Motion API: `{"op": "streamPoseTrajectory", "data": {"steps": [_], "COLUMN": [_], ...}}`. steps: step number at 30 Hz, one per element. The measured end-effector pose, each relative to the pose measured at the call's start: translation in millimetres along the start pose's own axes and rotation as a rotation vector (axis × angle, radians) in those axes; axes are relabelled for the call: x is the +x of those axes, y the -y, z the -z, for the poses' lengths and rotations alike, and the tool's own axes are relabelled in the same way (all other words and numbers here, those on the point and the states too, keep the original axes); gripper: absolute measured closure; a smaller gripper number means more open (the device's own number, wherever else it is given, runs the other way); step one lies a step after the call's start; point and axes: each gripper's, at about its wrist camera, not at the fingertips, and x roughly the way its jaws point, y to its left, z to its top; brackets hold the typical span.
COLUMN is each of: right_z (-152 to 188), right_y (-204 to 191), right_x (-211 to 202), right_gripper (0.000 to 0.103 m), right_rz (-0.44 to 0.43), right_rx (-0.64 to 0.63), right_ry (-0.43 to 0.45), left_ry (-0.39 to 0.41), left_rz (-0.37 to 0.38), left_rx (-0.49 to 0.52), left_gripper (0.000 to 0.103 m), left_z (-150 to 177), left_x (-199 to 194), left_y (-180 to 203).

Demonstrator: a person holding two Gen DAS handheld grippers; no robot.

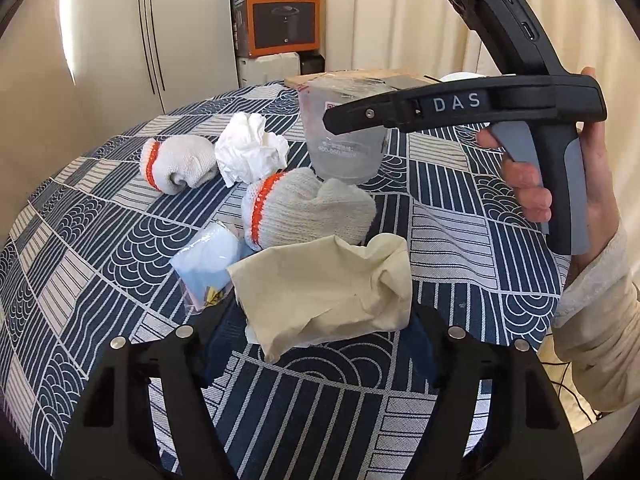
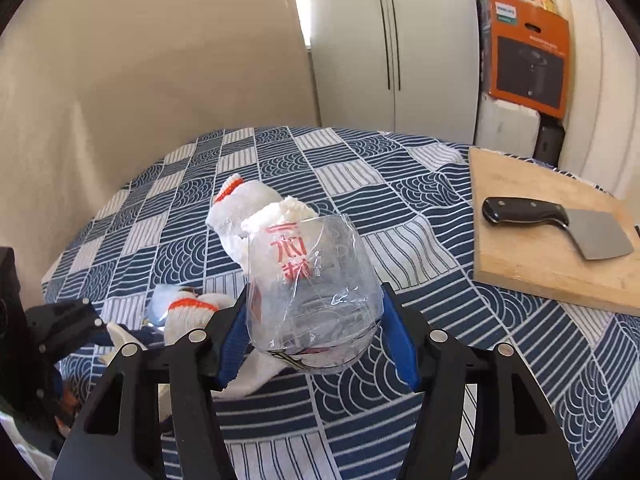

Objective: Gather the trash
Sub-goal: 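Carry the plastic cup and beige tissue in both grippers down to the black bin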

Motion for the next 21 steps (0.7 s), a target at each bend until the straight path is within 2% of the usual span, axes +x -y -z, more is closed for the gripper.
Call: {"op": "streamPoseTrajectory", "data": {"steps": [21], "right_z": [24], "right_y": [-30], "right_x": [-75], "right_gripper": [0.046], "right_rz": [0.072], "right_rx": [-0.065], "right_ry": [0.055], "left_ry": [0.06], "left_rz": [-0.067], "left_rx": [0.034], "left_gripper": [0.031], "left_z": [23], "left_x": [-55], "left_y": [18]}}
